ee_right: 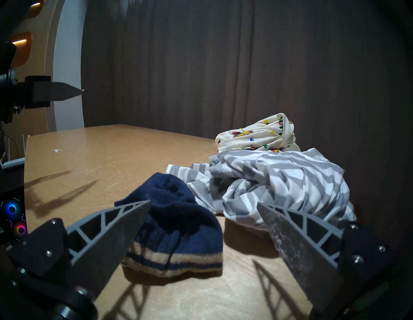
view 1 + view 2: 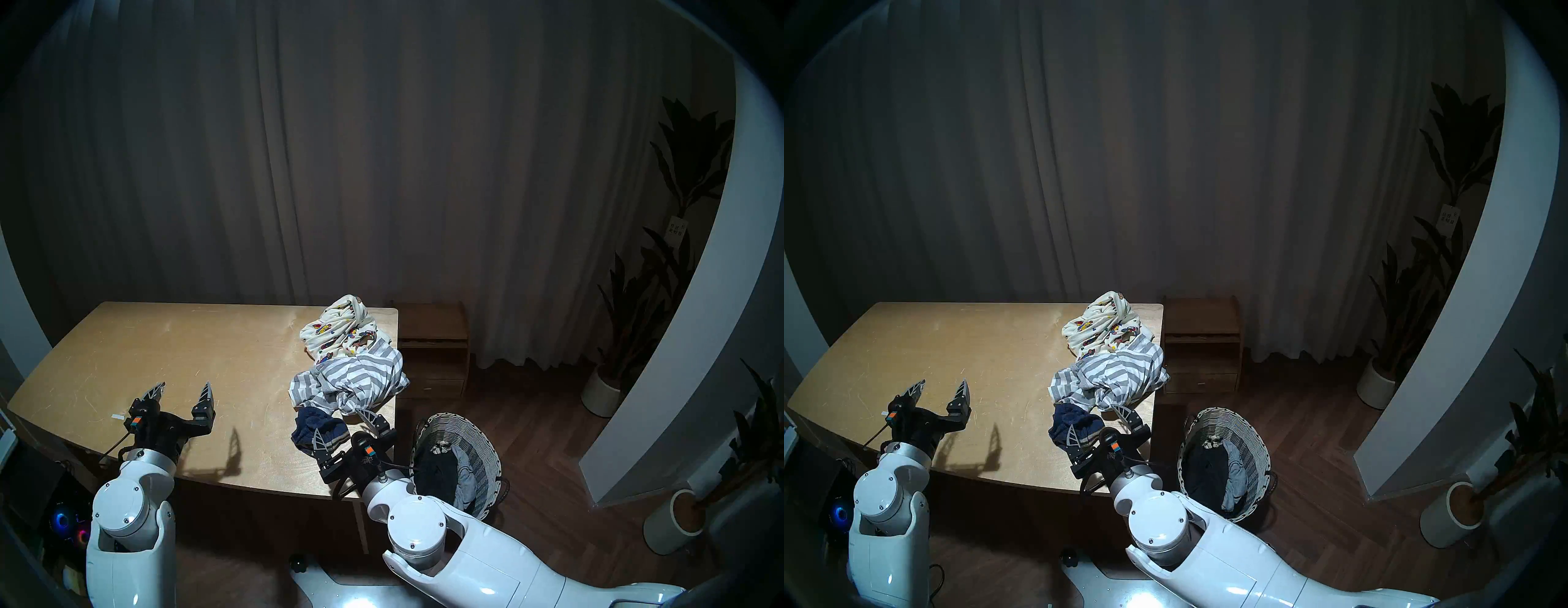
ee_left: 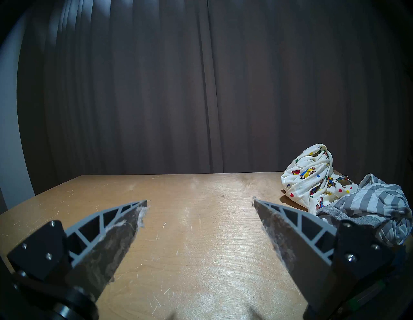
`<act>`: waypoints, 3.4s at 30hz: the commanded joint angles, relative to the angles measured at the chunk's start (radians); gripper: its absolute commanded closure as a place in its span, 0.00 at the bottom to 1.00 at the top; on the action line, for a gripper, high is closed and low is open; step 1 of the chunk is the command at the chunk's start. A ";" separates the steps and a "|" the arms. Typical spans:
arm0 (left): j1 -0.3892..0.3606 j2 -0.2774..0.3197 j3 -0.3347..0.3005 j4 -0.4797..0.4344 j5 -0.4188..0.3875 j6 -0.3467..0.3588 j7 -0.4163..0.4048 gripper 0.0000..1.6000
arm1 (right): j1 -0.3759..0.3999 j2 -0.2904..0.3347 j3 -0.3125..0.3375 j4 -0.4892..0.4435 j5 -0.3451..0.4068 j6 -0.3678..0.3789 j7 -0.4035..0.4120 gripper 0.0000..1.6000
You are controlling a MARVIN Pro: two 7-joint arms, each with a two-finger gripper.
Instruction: Toss clothes into the laundry hamper
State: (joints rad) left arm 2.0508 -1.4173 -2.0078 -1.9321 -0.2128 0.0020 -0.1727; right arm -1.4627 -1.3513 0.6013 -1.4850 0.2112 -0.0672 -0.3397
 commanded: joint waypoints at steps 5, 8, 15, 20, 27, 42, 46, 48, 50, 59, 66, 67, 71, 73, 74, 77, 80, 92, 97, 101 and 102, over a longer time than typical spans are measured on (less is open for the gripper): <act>-0.005 0.000 -0.003 -0.021 0.006 -0.013 0.003 0.00 | 0.153 -0.103 -0.098 0.092 0.108 0.018 -0.093 0.00; -0.005 -0.001 -0.004 -0.021 0.008 -0.013 0.003 0.00 | 0.181 -0.123 -0.137 0.165 0.150 0.015 -0.125 0.00; -0.006 -0.003 -0.004 -0.021 0.010 -0.013 0.003 0.00 | 0.246 -0.176 -0.217 0.286 0.194 -0.012 -0.152 0.00; -0.006 -0.004 -0.004 -0.022 0.012 -0.015 0.003 0.00 | 0.281 -0.164 -0.309 0.296 0.237 -0.039 -0.209 0.00; -0.006 -0.006 -0.005 -0.022 0.013 -0.015 0.003 0.00 | 0.279 -0.050 -0.414 0.161 0.331 -0.063 -0.334 1.00; -0.010 -0.005 -0.005 -0.014 0.017 -0.010 0.001 0.00 | 0.359 0.045 -0.202 -0.041 0.257 -0.252 -0.494 1.00; -0.011 -0.005 -0.005 -0.012 0.017 -0.009 0.001 0.00 | 0.377 0.120 -0.123 -0.087 0.242 -0.282 -0.549 1.00; -0.011 -0.005 -0.005 -0.012 0.018 -0.010 0.001 0.00 | 0.369 0.148 -0.082 -0.104 0.247 -0.285 -0.597 1.00; -0.011 -0.005 -0.005 -0.012 0.018 -0.010 0.000 0.00 | 0.357 0.168 -0.048 -0.069 0.252 -0.280 -0.633 1.00; -0.013 -0.005 -0.004 -0.013 0.019 -0.010 0.000 0.00 | 0.216 0.277 0.026 0.115 0.310 -0.248 -0.705 1.00; -0.059 0.015 0.030 -0.013 0.046 0.001 0.002 0.00 | 0.181 0.289 -0.001 0.282 0.405 -0.276 -0.634 1.00; -0.071 0.020 0.038 -0.011 0.052 0.004 0.004 0.00 | 0.182 0.288 -0.001 0.298 0.426 -0.278 -0.610 1.00; -0.109 0.035 0.064 -0.007 0.073 0.013 0.008 0.00 | 0.202 0.266 -0.001 0.362 0.468 -0.272 -0.555 1.00; -0.138 0.042 0.083 -0.005 0.087 0.023 0.016 0.00 | 0.232 0.241 -0.009 0.426 0.494 -0.258 -0.499 1.00; -0.138 0.042 0.083 -0.005 0.087 0.023 0.016 0.00 | 0.232 0.241 -0.009 0.426 0.494 -0.258 -0.499 1.00; -0.154 0.045 0.095 0.002 0.102 0.040 0.029 0.00 | 0.257 0.201 -0.022 0.517 0.525 -0.231 -0.427 1.00; -0.159 0.048 0.096 0.008 0.108 0.052 0.037 0.00 | 0.278 0.171 -0.036 0.580 0.535 -0.207 -0.383 1.00; -0.165 0.050 0.092 0.010 0.122 0.084 0.063 0.00 | 0.406 0.041 -0.065 0.798 0.550 -0.122 -0.265 1.00; -0.162 0.050 0.086 0.013 0.127 0.096 0.070 0.00 | 0.459 -0.002 -0.065 0.857 0.562 -0.085 -0.234 1.00; -0.161 0.050 0.082 0.008 0.131 0.102 0.077 0.00 | 0.499 -0.040 -0.065 0.907 0.563 -0.054 -0.210 0.00; -0.160 0.050 0.081 0.007 0.132 0.102 0.078 0.00 | 0.504 -0.046 -0.063 0.917 0.564 -0.051 -0.206 0.00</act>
State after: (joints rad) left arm 1.9023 -1.3721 -1.9202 -1.9032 -0.0822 0.1096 -0.0993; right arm -1.0636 -1.3164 0.5355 -0.6241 0.7770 -0.1494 -0.5759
